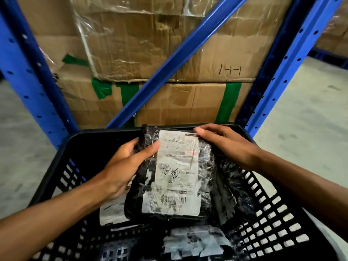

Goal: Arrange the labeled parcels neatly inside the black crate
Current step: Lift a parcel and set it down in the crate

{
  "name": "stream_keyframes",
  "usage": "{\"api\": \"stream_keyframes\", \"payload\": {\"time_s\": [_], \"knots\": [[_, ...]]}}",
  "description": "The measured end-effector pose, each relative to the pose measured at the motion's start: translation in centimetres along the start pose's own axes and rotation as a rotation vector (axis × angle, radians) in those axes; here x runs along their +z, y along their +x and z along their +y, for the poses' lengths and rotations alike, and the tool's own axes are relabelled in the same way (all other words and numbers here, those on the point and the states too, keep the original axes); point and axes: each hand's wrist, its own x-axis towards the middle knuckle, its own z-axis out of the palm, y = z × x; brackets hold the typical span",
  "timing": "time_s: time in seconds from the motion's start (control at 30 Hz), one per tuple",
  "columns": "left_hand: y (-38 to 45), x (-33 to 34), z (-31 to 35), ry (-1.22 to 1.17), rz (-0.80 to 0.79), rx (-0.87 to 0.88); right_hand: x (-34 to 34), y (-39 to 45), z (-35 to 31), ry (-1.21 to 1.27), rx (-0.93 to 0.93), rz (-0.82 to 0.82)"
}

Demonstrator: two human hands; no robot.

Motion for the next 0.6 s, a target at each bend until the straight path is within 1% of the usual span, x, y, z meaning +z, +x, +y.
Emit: {"api": "stream_keyframes", "payload": {"time_s": [0.13, 0.27, 0.33, 0.5, 0.6], "knots": [[-0.6, -0.6, -0.1, -0.025, 0.002, -0.001, 0.8, -0.3, 1.1, 0.125, 0.046, -0.029], [-1.1, -1.6, -0.2, 0.01, 0.023, 0.004, 2.6, -1.0, 3.3, 0.204, 0.141, -0.181], [-1.4, -2.4, -0.2, 0.045, 0.052, 0.01, 3.9, -1.0, 3.8, 0.23, 0.131, -0.219], [-2.3, -4.4, 0.0, 0.096, 0.155, 0.015, 5.9, 0.4, 3.3, 0.245, 0.072, -0.199], [-2.6, -5.1, 0.0, 0.115, 0.223, 0.005, 6.8, 1.1, 2.8, 0.272, 0.083, -0.205]]}}
